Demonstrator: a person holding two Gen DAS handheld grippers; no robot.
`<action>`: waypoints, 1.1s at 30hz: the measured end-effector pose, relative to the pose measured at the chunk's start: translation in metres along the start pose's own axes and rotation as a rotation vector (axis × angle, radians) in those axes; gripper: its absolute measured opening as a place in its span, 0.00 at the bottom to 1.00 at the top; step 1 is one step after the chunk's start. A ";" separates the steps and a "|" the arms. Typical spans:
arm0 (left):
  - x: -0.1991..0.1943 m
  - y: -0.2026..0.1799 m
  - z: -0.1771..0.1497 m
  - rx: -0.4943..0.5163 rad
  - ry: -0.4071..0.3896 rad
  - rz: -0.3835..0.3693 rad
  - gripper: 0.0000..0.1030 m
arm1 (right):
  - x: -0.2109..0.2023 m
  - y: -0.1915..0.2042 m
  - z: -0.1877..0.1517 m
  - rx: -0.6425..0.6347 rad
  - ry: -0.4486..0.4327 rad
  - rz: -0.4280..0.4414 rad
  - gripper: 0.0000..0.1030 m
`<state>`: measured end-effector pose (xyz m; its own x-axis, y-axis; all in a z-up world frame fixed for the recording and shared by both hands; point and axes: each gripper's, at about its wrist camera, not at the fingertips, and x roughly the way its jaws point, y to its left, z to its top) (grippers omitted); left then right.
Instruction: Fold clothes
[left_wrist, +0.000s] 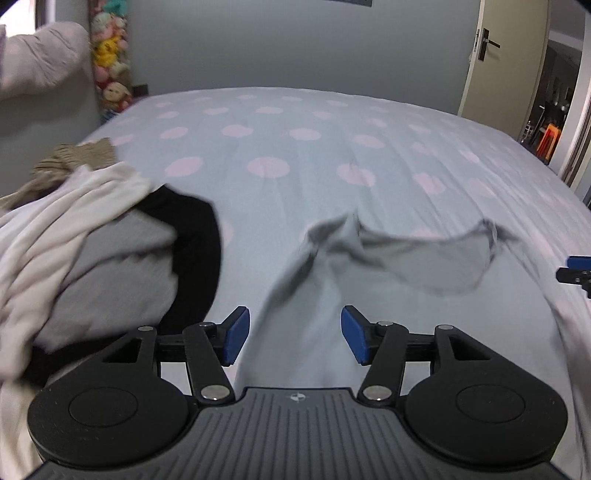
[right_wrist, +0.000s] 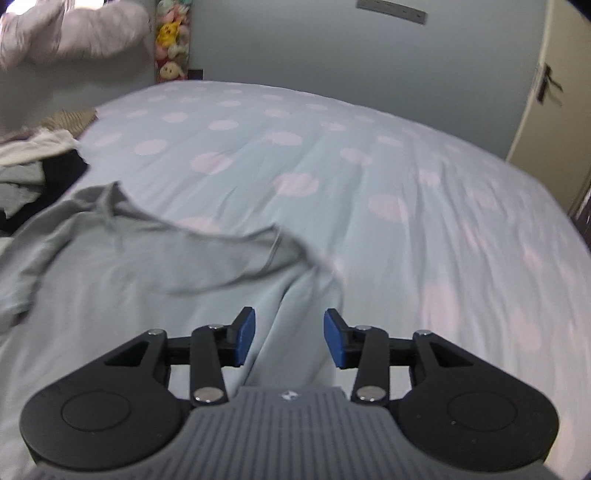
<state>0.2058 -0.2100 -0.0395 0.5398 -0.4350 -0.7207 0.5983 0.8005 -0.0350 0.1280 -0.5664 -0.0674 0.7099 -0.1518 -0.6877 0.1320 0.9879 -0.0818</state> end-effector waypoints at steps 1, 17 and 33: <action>-0.010 0.000 -0.011 -0.007 0.004 0.008 0.53 | -0.010 0.003 -0.012 0.017 0.010 0.002 0.58; -0.103 0.013 -0.138 -0.176 0.107 0.069 0.53 | -0.131 0.054 -0.142 0.198 0.131 -0.012 0.57; -0.110 0.016 -0.181 -0.187 0.119 0.033 0.53 | -0.153 0.075 -0.178 0.150 0.111 -0.040 0.51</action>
<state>0.0485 -0.0745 -0.0864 0.4767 -0.3643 -0.8000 0.4553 0.8808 -0.1298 -0.0943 -0.4634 -0.0968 0.6226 -0.1782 -0.7620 0.2659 0.9640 -0.0081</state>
